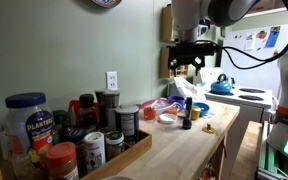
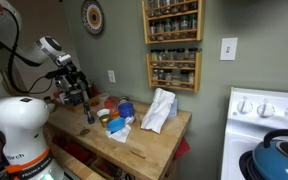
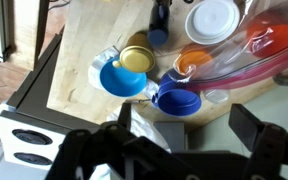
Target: Put the torch upright
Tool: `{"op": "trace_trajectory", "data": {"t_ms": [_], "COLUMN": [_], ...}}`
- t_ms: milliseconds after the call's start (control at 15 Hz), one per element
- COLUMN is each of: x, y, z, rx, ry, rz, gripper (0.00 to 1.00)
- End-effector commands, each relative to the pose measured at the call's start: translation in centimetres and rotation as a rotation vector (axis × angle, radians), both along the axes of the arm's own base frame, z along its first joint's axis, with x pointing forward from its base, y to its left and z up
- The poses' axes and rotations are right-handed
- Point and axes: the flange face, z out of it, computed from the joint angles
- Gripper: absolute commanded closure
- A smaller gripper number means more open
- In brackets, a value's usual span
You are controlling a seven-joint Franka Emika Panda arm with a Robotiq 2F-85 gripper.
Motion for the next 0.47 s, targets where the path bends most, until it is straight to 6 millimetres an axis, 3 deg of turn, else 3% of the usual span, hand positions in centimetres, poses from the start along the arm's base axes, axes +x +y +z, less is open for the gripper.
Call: {"op": "trace_trajectory", "data": {"t_ms": [0,133,200,400], "x": [-0.6,-0.5,0.2,0.3], "y": [-1.7,-2.4,-1.1,-1.9], "z": [-0.1,-0.5,-0.3,-0.4], "rx": [0.112,0.181,0.122,0.154], "ry": [0.063,0.114,0.086,0.115], "rz": [0.148,0.219,0.161,0.201], "gripper": [0.0,0.0,0.0,0.0]}}
